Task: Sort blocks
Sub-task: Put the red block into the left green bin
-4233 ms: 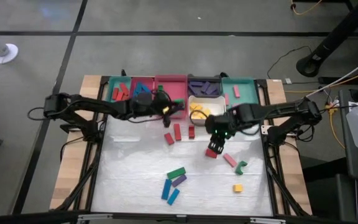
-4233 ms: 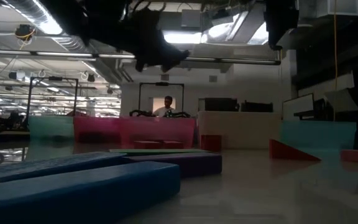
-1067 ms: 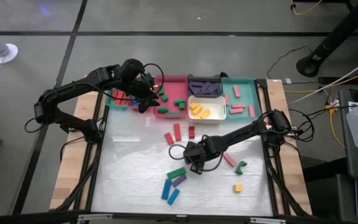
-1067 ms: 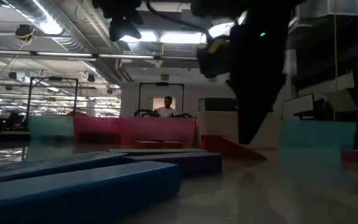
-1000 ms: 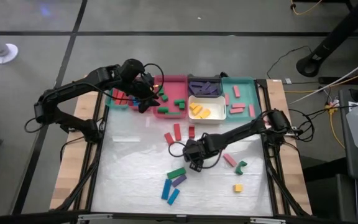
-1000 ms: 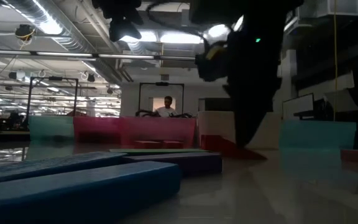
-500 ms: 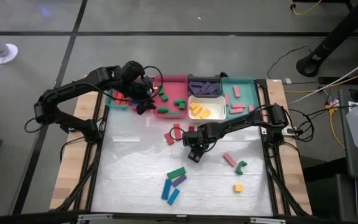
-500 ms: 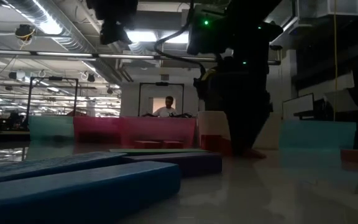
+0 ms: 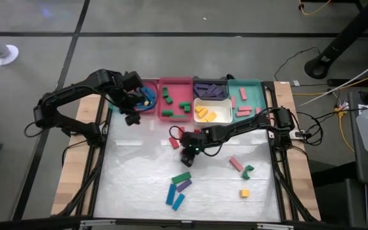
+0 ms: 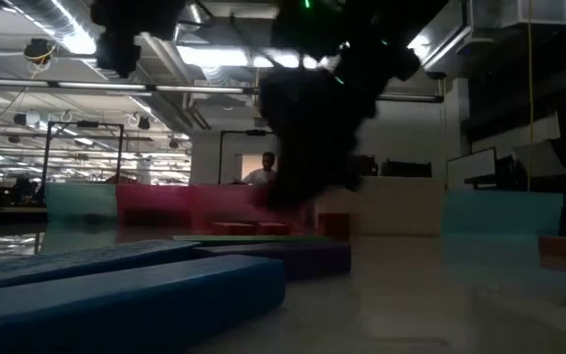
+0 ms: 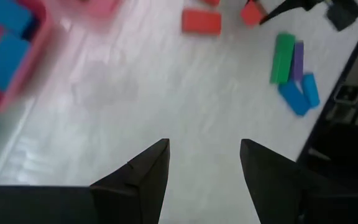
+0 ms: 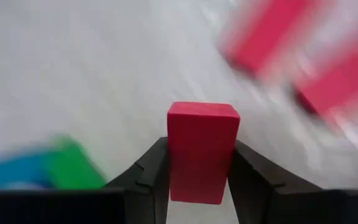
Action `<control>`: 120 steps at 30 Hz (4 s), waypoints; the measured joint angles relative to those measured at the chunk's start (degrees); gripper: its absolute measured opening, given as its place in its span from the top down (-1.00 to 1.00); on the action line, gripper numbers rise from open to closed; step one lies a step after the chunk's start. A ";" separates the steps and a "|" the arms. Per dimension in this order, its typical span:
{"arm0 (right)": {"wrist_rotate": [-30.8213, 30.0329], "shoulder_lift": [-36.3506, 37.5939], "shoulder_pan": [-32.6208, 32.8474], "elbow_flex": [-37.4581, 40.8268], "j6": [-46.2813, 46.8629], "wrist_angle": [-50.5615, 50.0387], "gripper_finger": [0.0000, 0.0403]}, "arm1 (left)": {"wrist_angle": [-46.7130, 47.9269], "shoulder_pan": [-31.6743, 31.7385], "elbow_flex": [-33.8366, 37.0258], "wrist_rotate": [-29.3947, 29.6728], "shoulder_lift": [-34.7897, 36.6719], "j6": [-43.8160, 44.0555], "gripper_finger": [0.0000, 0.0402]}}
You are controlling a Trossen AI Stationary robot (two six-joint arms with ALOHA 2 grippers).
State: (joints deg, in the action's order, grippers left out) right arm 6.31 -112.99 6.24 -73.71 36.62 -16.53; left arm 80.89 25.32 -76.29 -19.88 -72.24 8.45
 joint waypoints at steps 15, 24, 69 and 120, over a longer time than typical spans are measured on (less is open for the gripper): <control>-3.80 0.02 -5.37 -2.00 -9.33 40.30 0.33 | -7.08 -1.63 -0.02 -1.58 8.60 33.27 0.08; -9.72 0.11 -5.40 -8.44 -29.49 35.59 0.32 | -12.55 -3.85 -0.02 -0.56 4.61 46.45 0.08; -14.93 0.22 -5.51 -11.54 -33.81 26.75 0.06 | -16.67 -6.79 -0.01 0.66 -5.13 42.98 0.53; -16.98 -12.62 -5.51 -19.45 15.90 -22.71 -0.33 | -15.33 26.92 16.81 34.66 -3.78 6.12 0.16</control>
State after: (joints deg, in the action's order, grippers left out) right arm -10.67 -125.61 0.73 -93.16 52.52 -39.24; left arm 65.56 52.24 -59.48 14.78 -76.02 14.57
